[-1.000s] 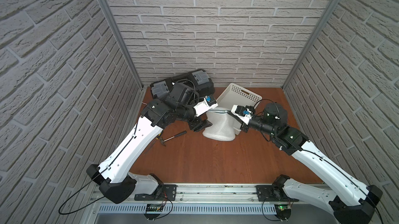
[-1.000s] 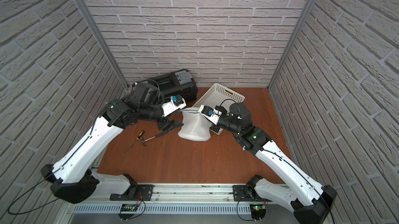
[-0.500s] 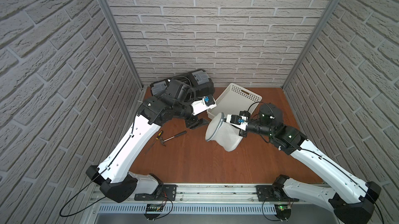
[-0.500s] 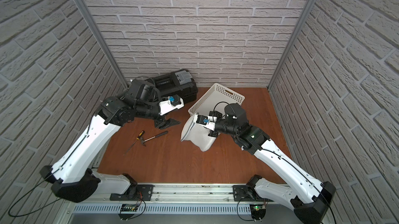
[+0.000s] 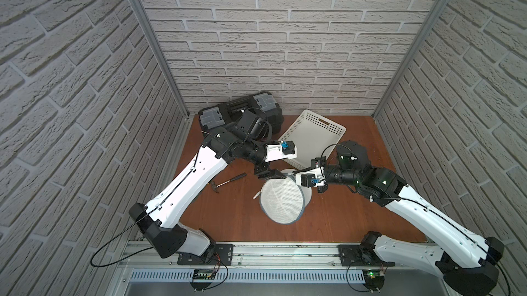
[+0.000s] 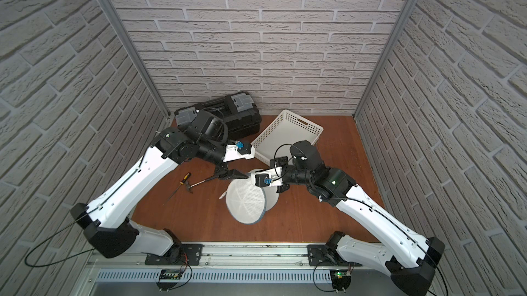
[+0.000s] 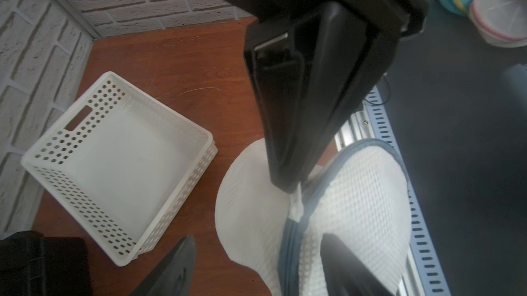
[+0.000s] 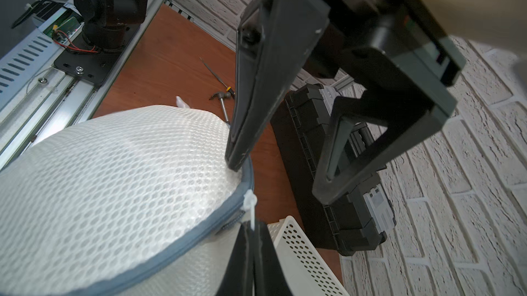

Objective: Turn the laundry bag inside out
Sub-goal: Zip the zipper on the laundry bag.

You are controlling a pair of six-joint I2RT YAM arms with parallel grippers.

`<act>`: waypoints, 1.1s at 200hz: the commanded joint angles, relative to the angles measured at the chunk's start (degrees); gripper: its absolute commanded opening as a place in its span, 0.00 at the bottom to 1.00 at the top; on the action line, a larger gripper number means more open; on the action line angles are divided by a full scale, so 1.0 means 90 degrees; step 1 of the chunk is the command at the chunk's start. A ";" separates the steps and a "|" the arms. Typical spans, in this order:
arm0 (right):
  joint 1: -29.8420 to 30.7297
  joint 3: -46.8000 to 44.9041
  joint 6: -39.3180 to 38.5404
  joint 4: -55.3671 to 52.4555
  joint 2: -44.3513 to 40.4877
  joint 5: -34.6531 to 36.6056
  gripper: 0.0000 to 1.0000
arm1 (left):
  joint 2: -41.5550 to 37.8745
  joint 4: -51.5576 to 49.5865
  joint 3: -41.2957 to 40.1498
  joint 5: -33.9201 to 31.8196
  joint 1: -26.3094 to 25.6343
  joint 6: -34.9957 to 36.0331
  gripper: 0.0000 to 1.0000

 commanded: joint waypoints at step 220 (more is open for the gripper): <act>0.0072 -0.0418 0.0023 0.1027 -0.0446 0.1338 0.03 | -0.0381 0.0053 -0.0667 0.0209 0.0420 0.0051 0.00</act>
